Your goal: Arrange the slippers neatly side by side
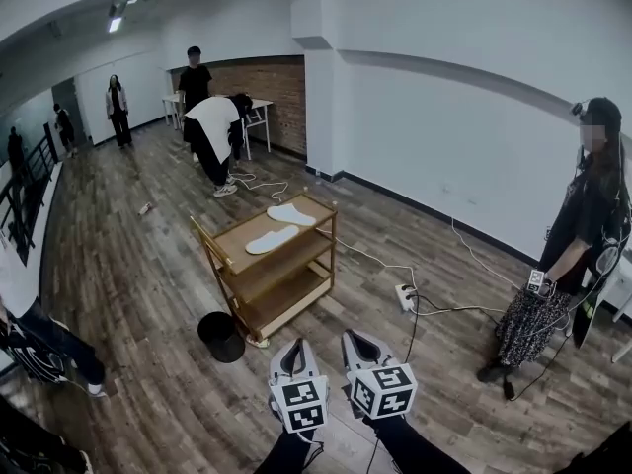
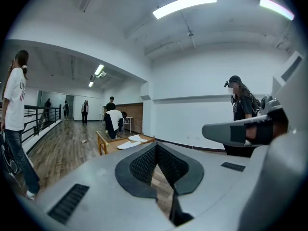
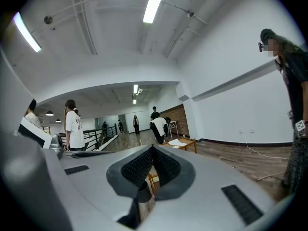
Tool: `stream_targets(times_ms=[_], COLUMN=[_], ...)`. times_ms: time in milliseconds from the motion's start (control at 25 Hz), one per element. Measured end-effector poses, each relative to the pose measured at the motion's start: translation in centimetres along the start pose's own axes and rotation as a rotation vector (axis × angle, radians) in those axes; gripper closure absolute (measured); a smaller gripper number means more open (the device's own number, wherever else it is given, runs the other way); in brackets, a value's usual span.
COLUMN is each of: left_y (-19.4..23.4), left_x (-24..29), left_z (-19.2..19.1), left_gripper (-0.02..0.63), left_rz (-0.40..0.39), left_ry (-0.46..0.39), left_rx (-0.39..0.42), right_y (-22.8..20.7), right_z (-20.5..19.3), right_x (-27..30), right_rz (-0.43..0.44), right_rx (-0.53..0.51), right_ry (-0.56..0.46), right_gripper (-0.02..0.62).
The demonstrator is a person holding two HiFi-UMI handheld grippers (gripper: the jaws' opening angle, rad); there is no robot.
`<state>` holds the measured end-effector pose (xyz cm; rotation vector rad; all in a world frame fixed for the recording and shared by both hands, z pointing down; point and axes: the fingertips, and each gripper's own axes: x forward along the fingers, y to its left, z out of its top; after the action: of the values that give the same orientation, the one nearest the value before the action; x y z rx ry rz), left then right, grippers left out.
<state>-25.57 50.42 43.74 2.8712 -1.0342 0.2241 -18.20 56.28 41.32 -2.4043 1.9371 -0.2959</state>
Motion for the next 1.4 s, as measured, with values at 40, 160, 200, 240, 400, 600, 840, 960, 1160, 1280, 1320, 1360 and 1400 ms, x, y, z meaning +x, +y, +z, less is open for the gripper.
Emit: stream_targets(times_ms=[40,160,200,240,400,600,840,960,1160,1280,1320,1360,1400], left_y=[-0.1,-0.6,-0.9,-1.1,-2.1,-2.1,0.7,2.7,4.9,6.0,6.4,6.8,7.0], left_x=[0.0,0.0,0.1,0.2,0.9,2.9,7.4,9.8,13.8,15.4,16.0,16.5,17.0], left_z=[-0.1,-0.3,-0.3,-0.3,-0.5,-1.1,-1.0,-0.3,0.6,0.7,0.8,0.9,1.0], left_gripper=[0.607,0.607,0.607,0.607,0.607,0.607,0.607,0.607,0.607,0.607,0.607,0.607,0.607], left_rz=[0.004,0.015,0.018,0.02,0.015,0.006,0.014,0.017,0.002,-0.006,-0.005,-0.004,-0.004], left_ry=[0.002,0.006,0.005,0.004,0.009,0.022,0.035,0.03,0.026,0.03,0.031,0.033,0.036], left_rx=[-0.001,-0.008,-0.011,-0.014,-0.027,-0.036,-0.036,-0.032,-0.012,-0.011,-0.014,-0.018,-0.022], right_y=[-0.2,-0.7,-0.9,-1.1,-2.1,-3.9,-4.5,-4.5,-5.0,-5.2,-5.3,-5.4,-5.5], right_z=[0.0,0.1,0.1,0.1,-0.2,-0.9,-0.3,0.1,0.8,1.1,1.3,1.6,1.8], right_x=[0.0,-0.4,-0.6,-0.8,-1.3,0.1,5.5,8.7,13.5,15.5,16.1,16.7,17.1], right_rz=[0.003,0.013,0.019,0.025,0.019,-0.002,0.008,0.011,0.007,0.001,0.0,0.0,-0.001], right_rx=[-0.002,0.006,0.01,0.014,0.023,0.038,0.042,0.041,0.037,0.033,0.031,0.029,0.027], right_ry=[0.0,-0.005,-0.005,-0.003,-0.001,0.009,0.012,0.012,0.007,0.007,0.008,0.009,0.012], right_gripper=[0.598,0.597,0.597,0.597,0.598,0.597,0.597,0.597,0.597,0.597,0.597,0.597,0.597])
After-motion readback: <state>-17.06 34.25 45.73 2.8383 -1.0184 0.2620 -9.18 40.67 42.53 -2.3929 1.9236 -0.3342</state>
